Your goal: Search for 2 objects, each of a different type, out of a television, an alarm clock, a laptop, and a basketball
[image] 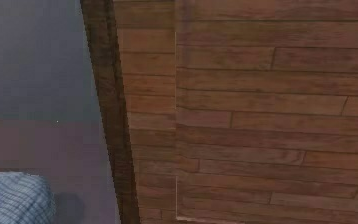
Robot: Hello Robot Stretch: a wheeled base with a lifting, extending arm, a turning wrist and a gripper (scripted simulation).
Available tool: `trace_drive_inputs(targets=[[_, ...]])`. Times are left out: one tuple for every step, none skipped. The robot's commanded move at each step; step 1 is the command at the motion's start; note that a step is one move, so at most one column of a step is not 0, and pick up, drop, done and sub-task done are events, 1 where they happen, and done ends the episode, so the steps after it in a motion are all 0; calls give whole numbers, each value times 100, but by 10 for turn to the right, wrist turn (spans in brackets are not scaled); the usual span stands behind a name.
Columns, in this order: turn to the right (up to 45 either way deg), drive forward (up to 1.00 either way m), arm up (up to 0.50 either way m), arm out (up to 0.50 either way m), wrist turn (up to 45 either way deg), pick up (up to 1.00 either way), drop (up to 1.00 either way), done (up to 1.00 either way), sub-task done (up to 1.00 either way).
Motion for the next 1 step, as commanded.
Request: trace_drive_inputs(targets=[[0,5,0,0,0,0,0,0,0]])
